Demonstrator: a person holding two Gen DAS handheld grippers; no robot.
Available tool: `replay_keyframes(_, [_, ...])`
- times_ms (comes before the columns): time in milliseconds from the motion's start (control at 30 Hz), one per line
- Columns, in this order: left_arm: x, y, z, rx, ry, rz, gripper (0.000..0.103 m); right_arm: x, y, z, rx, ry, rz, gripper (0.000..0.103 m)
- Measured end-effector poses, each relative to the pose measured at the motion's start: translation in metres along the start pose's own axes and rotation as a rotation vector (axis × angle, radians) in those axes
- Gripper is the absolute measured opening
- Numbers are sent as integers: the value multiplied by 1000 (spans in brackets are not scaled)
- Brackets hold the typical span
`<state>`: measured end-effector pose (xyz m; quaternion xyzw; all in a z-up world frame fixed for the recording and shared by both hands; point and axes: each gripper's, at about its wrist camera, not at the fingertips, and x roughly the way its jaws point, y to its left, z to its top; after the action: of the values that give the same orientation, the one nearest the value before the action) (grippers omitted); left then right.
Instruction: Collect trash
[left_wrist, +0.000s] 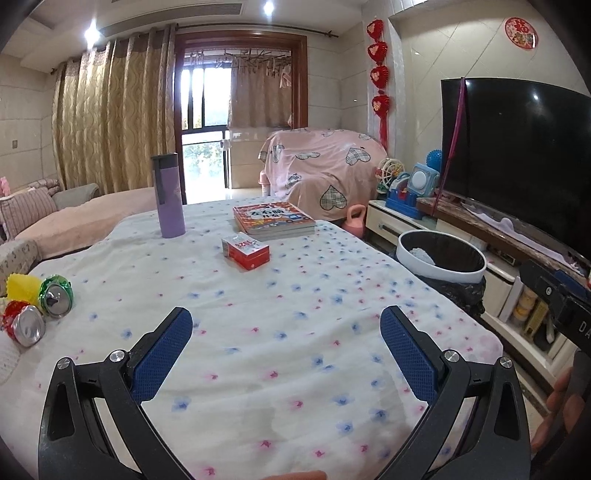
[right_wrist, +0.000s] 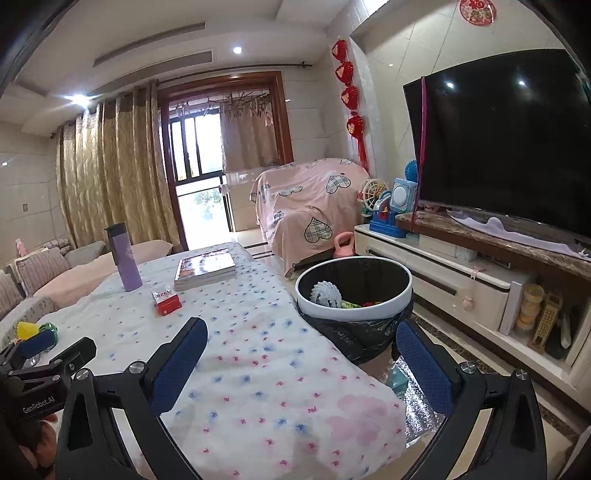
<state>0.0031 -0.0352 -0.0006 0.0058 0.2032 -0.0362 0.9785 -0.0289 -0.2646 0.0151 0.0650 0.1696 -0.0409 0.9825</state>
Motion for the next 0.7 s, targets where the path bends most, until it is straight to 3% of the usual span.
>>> replay_keyframes(700, [-3,-2,1,17,-11,-4,103,-2,1,-1,4,0,3,103])
